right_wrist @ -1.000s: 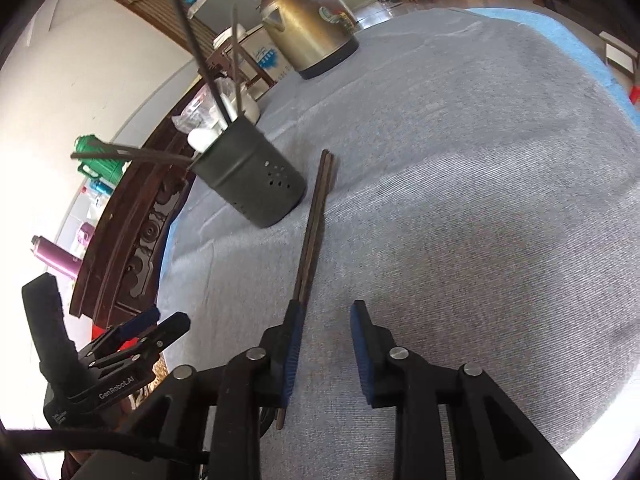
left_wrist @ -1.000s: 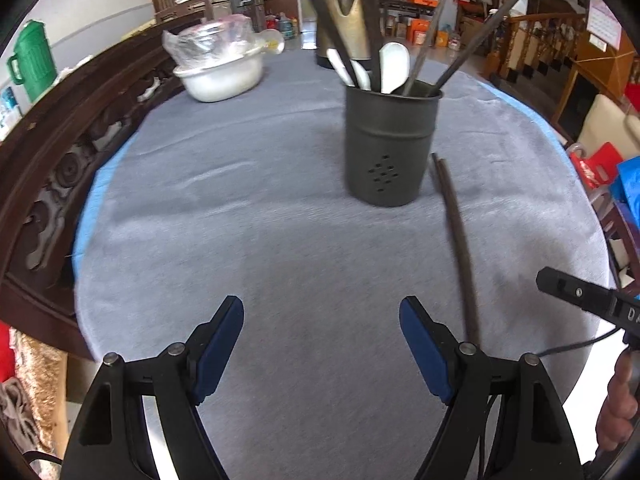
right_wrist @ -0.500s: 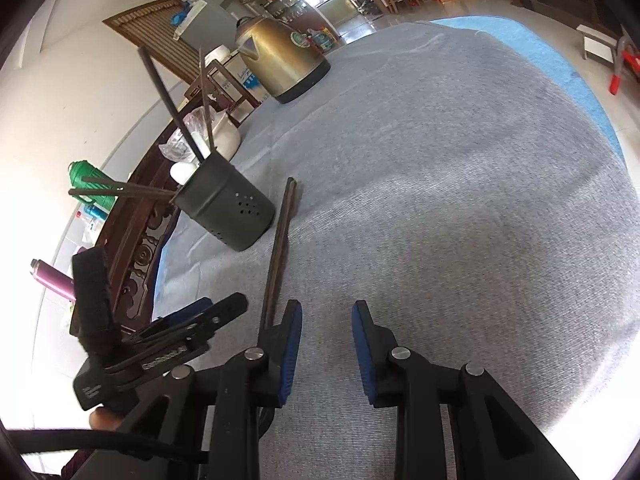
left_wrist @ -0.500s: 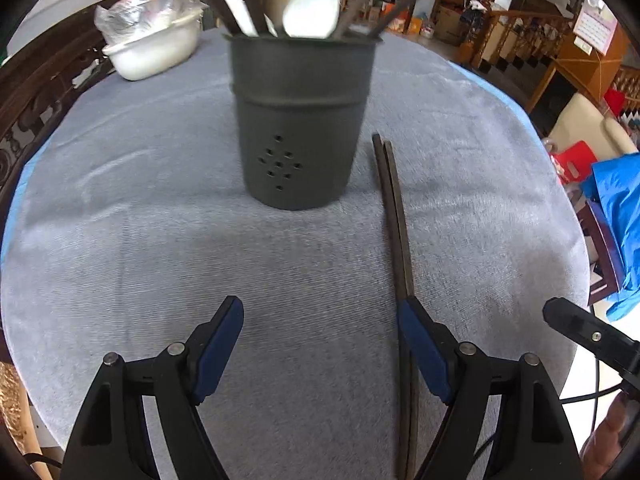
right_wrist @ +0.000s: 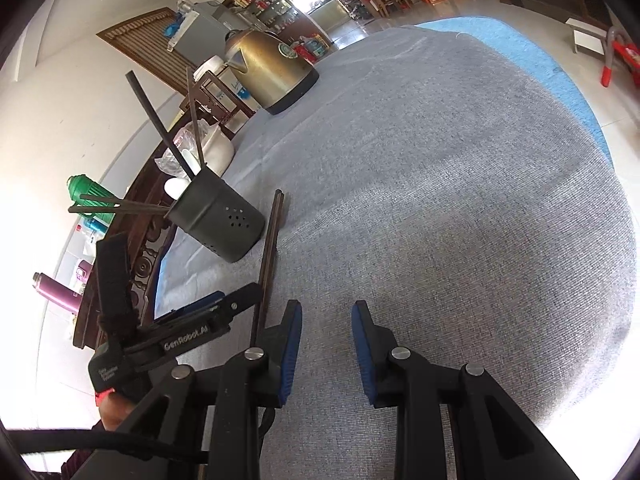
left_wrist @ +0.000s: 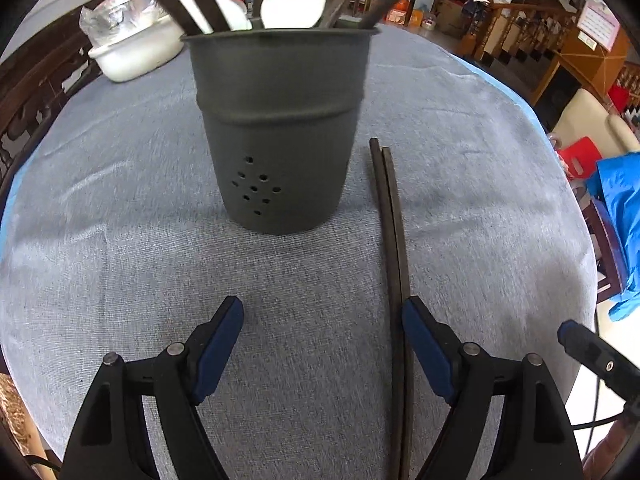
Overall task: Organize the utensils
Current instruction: 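Grasp the other dark chopstick with the left gripper while the right gripper holds its chopstick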
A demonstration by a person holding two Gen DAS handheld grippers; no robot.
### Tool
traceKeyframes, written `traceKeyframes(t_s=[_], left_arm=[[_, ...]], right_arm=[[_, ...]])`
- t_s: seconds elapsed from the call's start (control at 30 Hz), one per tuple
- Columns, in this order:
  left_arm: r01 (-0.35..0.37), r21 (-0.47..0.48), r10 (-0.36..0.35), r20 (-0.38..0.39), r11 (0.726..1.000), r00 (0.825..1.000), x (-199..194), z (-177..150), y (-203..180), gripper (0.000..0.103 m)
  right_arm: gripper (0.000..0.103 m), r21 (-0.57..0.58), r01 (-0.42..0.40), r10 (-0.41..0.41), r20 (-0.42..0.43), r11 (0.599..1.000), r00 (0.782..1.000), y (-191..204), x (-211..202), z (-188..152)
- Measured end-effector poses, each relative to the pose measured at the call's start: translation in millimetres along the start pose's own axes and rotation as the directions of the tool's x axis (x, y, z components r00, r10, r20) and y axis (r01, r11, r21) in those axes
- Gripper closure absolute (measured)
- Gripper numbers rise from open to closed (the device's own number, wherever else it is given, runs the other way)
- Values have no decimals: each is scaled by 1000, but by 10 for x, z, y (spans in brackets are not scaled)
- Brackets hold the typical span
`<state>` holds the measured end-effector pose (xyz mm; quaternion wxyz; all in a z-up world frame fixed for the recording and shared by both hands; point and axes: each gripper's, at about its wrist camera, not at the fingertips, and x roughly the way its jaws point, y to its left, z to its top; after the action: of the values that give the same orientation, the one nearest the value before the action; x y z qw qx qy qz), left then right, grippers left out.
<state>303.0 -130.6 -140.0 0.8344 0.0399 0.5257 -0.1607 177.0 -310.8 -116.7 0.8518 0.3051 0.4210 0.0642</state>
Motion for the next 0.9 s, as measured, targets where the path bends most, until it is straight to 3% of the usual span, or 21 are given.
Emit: traceKeyframes(t_s=[0.17,0.27,0.47,0.53,0.6,0.63,0.7,0.9], left_arm=[[-18,18,18,-2,1000,1000,5,-6,47,18],[-88,89,88,5,992,996,8,-92,-17,18],[-82,81,82,5,993,997,-56,-194,96,21],[-81,79,80,26,994,996,-119,-241,179,38],[-70,101,66,40,992,997,-181,-271,211,79],[-61,112,57,40,992,998,-201,-294,209,86],[-36,137,30,44,990,999,-232,-343,216,92],[7,163,-15,46,987,999,-377,-614,278,95]], right_arm=[[74,1,3,-3,2,1000,1000,-1,2,2],[75,1,2,-2,0,1000,1000,7,10,4],[74,-16,5,-5,6,1000,1000,47,9,1],[75,-26,9,-8,20,1000,1000,53,-14,-1],[74,-37,15,-14,32,999,999,52,-31,-1],[74,-36,15,-14,33,999,999,51,-29,0],[75,-29,15,-14,28,999,1000,41,-6,1],[75,-65,36,-35,8,997,999,134,54,-34]])
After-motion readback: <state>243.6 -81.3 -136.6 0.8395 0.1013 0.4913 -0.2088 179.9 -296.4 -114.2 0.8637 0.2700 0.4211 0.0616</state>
